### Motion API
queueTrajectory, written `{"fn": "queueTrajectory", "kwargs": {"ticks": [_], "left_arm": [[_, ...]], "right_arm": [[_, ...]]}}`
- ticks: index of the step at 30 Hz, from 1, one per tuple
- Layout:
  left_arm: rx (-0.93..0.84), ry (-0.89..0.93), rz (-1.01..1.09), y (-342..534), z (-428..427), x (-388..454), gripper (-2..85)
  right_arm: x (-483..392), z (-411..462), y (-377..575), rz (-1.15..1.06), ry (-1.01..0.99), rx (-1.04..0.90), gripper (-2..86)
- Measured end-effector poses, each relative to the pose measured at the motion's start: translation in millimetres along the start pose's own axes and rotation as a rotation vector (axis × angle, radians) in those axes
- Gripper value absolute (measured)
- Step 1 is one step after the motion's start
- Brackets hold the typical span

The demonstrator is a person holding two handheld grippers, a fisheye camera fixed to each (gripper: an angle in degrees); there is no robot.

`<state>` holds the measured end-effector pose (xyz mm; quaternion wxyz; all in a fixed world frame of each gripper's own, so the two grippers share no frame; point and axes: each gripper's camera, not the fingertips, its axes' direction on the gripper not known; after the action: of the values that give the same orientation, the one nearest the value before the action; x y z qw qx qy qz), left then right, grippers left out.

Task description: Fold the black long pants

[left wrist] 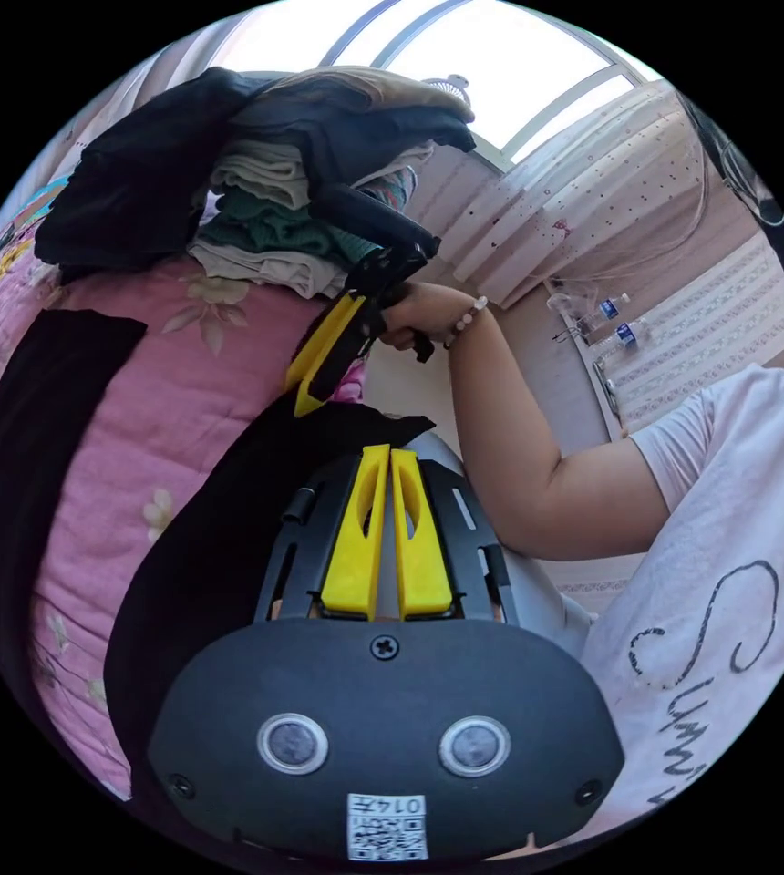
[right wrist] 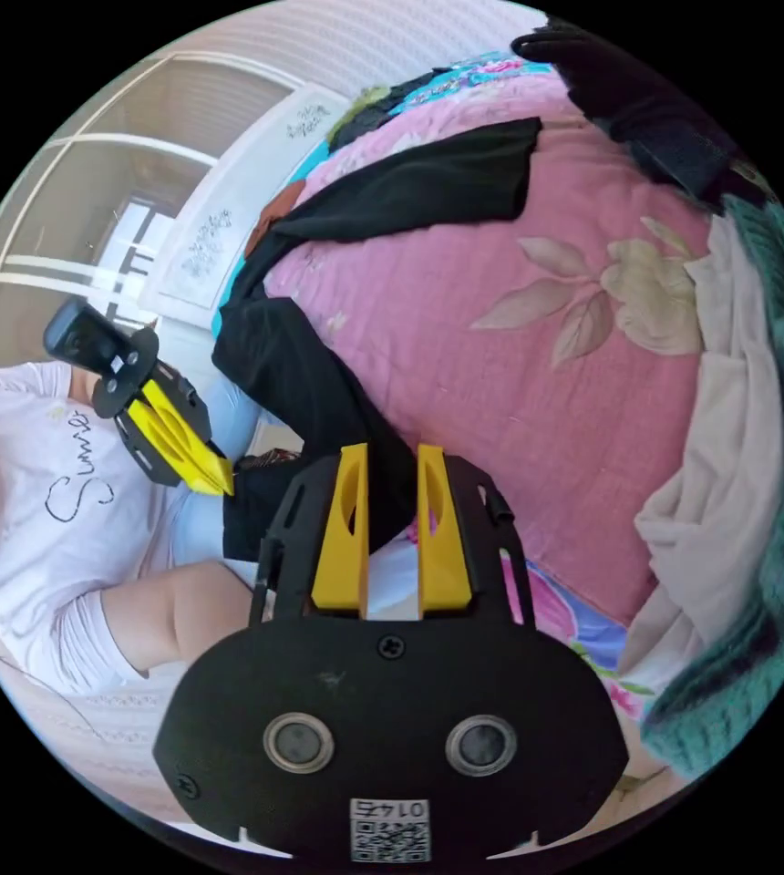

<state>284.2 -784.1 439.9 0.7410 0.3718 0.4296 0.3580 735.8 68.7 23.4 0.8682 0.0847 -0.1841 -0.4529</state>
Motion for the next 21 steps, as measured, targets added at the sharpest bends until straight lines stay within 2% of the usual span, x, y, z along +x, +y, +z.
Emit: {"fn": "queueTrajectory", "kwargs": {"ticks": [2,4,7,9,12,17,21], "left_arm": [[0.005,-0.009,0.003,4,-7,8,-1.0],[0.032,0.011,0.028,7,-19,20,-1.0],[0.089,0.066,0.106,10,-40,47,-1.0],[0.099,-0.018,0.183,10,-45,68,-1.0],[0.109,-0.174,0.216,6,-39,77,-1.0],[0.049,-0.134,0.099,8,-11,55,-1.0],[-0.006,-0.108,0.058,21,-1,61,-1.0]], "right_arm": [[-3,5,-8,0.002,-0.022,-0.028,2.8],[-13,-5,-11,0.014,0.064,0.027,1.9],[-32,-39,-12,0.050,0.228,0.222,1.3],[-45,-54,-18,0.064,0.363,0.357,1.1],[-51,-39,-41,0.061,0.531,0.357,1.1],[-26,-1,-67,0.134,0.570,0.262,2.0],[-24,-8,-57,0.192,0.541,0.363,4.7]]}}
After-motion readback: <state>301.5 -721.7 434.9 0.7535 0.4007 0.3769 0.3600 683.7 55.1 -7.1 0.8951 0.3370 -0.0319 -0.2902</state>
